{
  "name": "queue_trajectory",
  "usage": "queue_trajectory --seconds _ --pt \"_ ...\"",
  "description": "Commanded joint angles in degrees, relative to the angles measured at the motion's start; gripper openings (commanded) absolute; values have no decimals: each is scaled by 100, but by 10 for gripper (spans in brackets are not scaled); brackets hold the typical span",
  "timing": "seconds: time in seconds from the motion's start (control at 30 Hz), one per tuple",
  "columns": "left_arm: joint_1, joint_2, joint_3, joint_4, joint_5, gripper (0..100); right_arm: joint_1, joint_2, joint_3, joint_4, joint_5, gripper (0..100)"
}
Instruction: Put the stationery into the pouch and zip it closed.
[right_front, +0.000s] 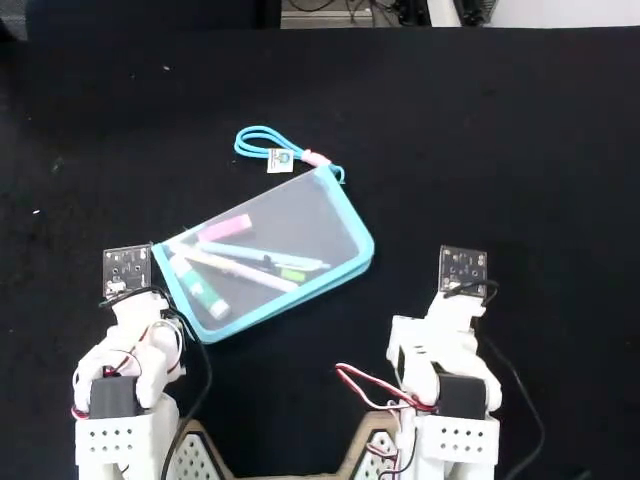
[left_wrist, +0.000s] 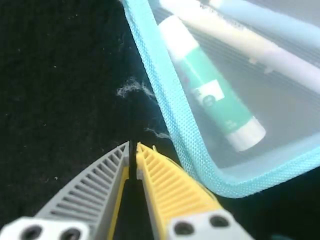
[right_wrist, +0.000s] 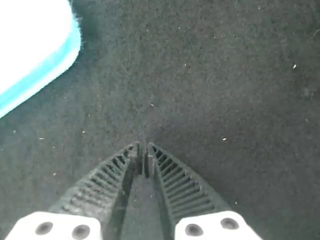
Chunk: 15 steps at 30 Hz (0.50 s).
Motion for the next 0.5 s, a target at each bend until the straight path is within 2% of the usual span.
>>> queue_trajectory --seconds 0.0,0.13,0.47 --pt "57 -26 119 35 26 37 53 -549 4 -9 396 11" --pt "57 -26 119 35 26 37 35 -549 4 -9 615 11" --pt "48 -18 119 35 26 37 53 -549 4 -9 598 11"
